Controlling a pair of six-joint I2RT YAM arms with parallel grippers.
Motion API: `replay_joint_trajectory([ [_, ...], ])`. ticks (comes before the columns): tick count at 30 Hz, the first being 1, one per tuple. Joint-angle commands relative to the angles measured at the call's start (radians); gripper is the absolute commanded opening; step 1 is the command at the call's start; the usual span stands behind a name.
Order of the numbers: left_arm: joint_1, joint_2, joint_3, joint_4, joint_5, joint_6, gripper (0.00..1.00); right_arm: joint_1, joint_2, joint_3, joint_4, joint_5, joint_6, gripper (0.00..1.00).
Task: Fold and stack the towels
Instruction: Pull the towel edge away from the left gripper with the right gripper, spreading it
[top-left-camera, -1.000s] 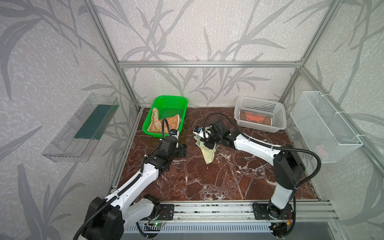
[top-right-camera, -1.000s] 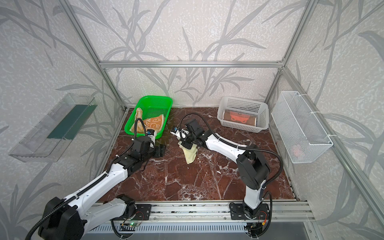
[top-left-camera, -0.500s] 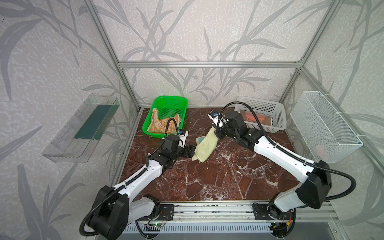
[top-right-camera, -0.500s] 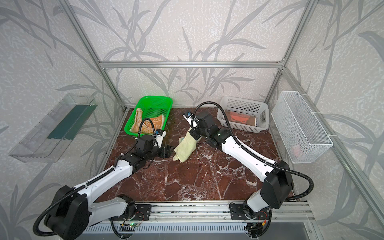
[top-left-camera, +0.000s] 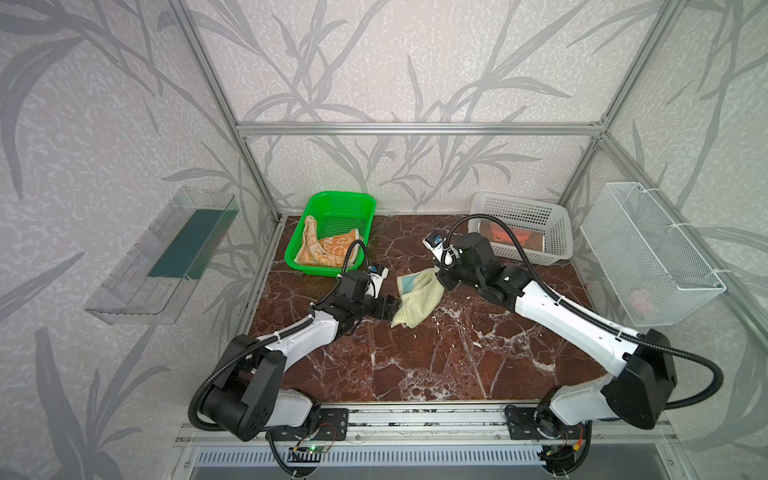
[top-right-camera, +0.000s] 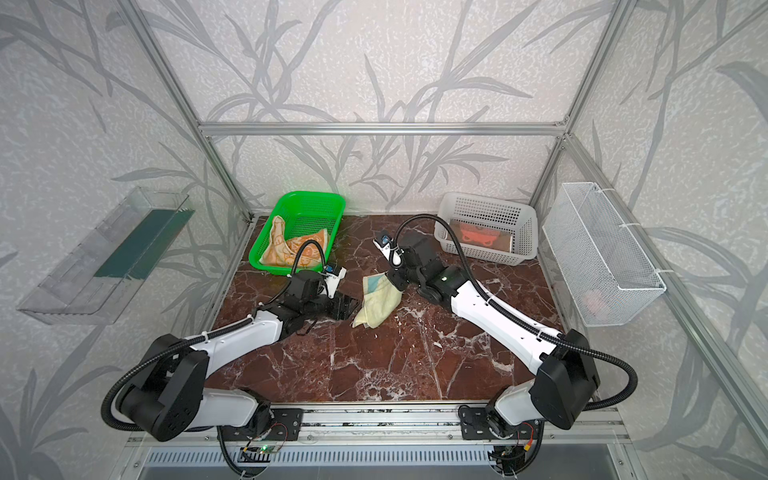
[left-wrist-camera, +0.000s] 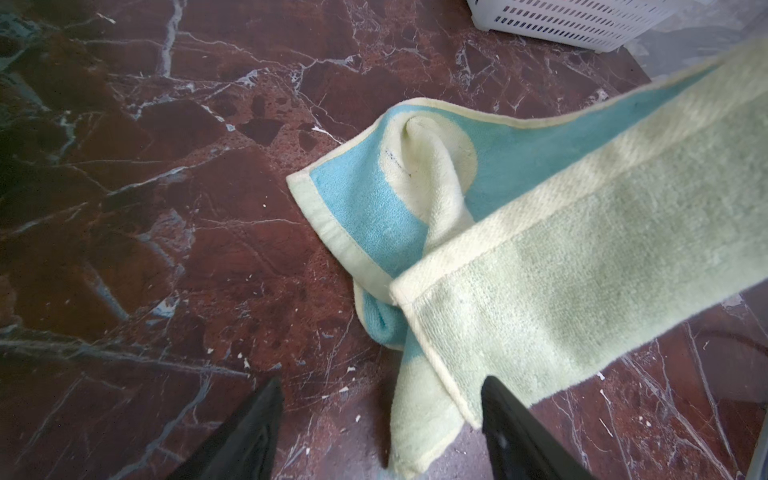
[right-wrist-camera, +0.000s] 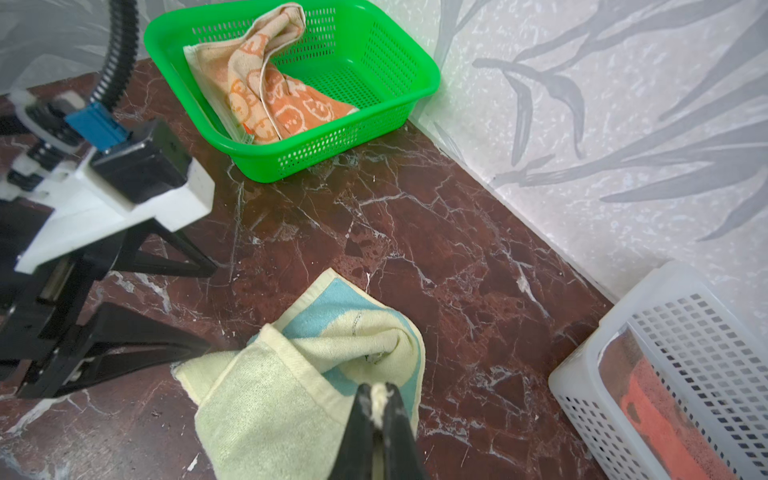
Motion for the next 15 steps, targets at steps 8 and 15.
replay_joint_trajectory([
  [8, -0.006, 0.09, 0.122, -0.071, 0.001, 0.054, 0.73, -0.025, -0.012, -0.241, 0.105, 0.076, 0.125, 0.0],
  [15, -0.053, 0.127, 0.195, -0.167, 0.046, 0.107, 0.7, -0.028, -0.01, -0.295, 0.139, 0.061, 0.16, 0.0],
])
